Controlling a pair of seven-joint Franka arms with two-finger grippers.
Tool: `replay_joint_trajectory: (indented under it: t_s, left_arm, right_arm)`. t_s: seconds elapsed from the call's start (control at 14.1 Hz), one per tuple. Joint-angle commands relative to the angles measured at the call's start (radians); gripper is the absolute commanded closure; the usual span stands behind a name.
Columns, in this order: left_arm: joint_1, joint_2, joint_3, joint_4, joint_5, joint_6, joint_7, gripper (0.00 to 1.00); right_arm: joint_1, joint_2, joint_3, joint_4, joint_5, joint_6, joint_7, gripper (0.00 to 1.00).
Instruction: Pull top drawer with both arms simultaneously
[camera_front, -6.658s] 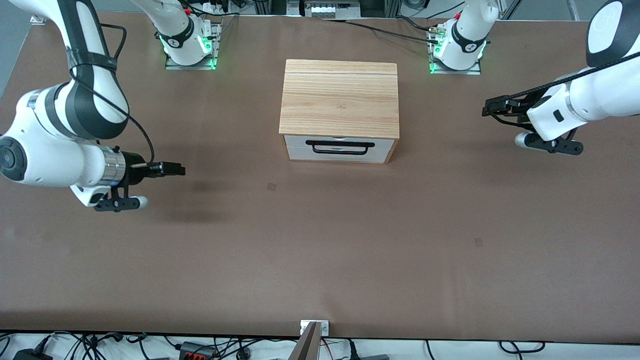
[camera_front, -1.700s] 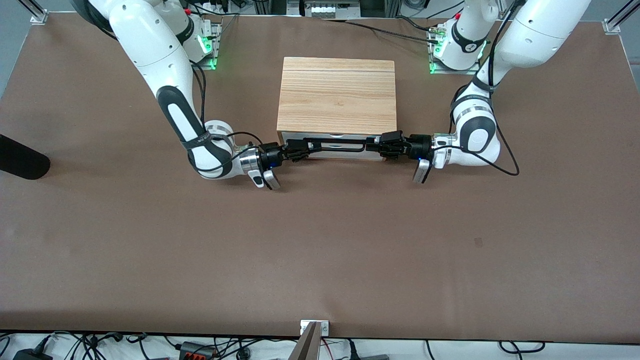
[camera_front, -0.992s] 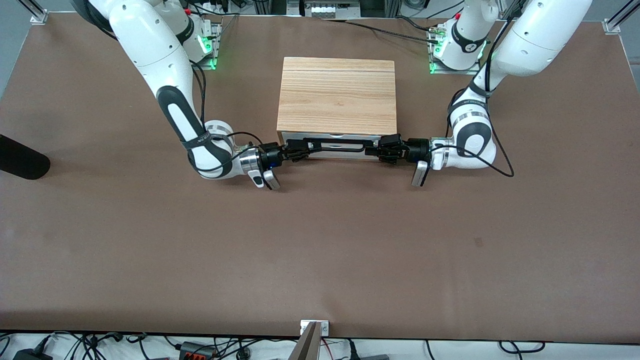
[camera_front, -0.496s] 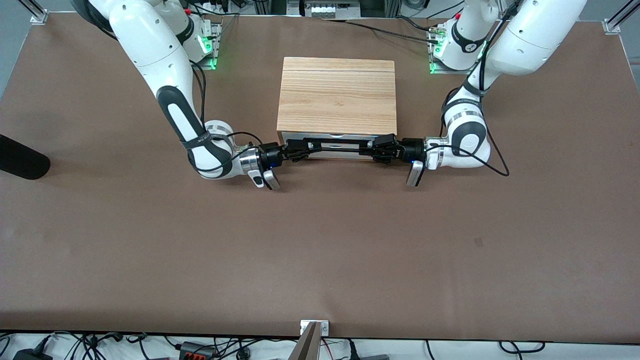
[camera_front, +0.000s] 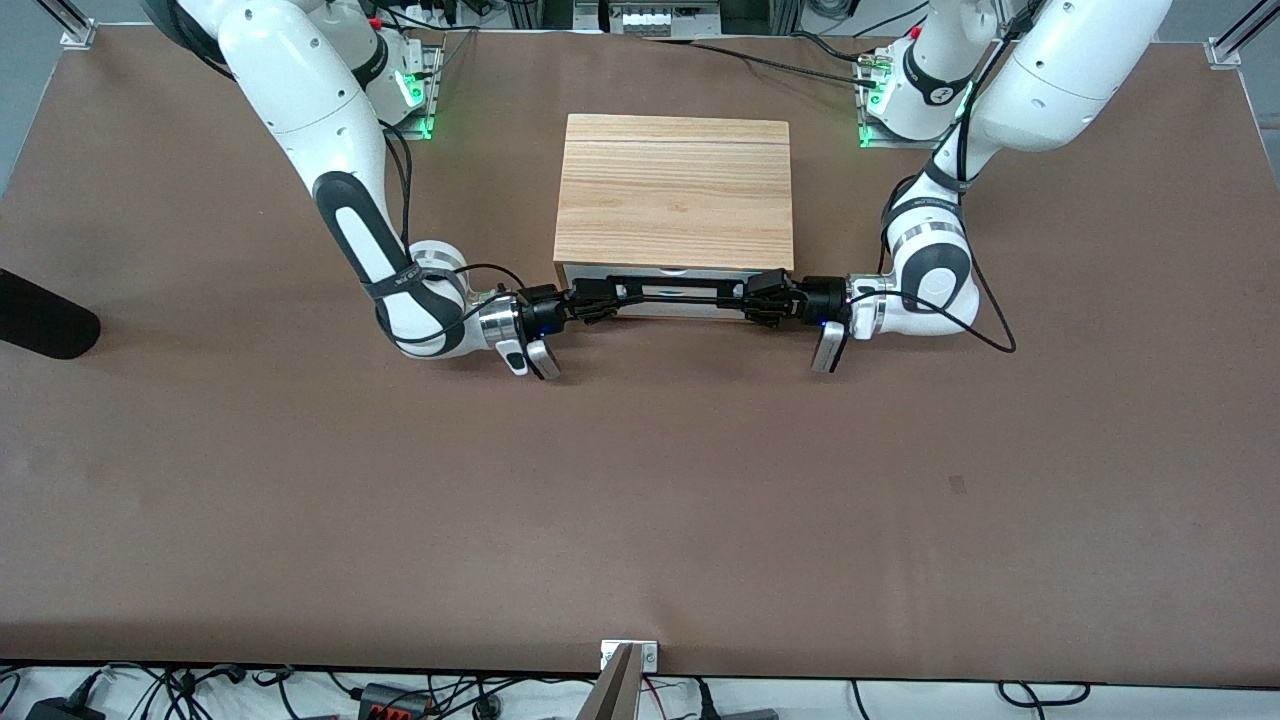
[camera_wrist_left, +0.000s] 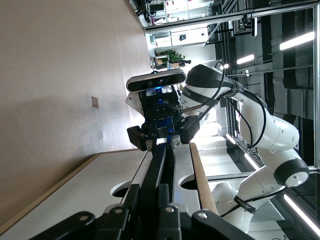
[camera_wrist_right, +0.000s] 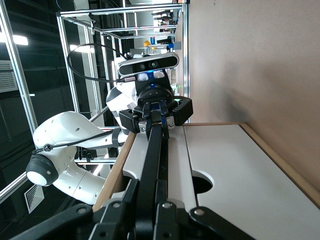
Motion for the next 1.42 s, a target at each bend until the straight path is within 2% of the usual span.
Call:
replay_joint_trajectory:
  t_s: [0.0, 0.35, 0.85, 1.06, 1.35]
  left_arm:
    - [-0.006, 0.006, -0.003, -0.012, -0.008, -0.004, 0.033, 0.98]
    - [0.008, 0.004, -0.003, 0.002, -0.003, -0.005, 0.033, 0.99]
    - [0.031, 0.017, 0.008, 0.091, -0.002, -0.004, 0.016, 0.99]
    - [0.03, 0.075, 0.026, 0.166, 0.001, -0.004, 0.019, 0.99]
    - [0.03, 0.152, 0.028, 0.272, 0.003, -0.002, 0.019, 0.99]
  right_arm:
    - [0.001, -0.003, -0.001, 0.013, 0.007, 0.013, 0.0, 1.0]
    - [-0.004, 0.011, -0.007, 0.054, 0.003, 0.015, 0.01, 1.0]
    - [-0.007, 0.08, -0.014, 0.161, 0.001, 0.024, 0.018, 1.0]
    - [-0.022, 0.104, -0.015, 0.204, -0.002, 0.023, 0.024, 1.0]
    - [-0.035, 0.118, -0.029, 0.246, -0.054, 0.023, 0.056, 1.0]
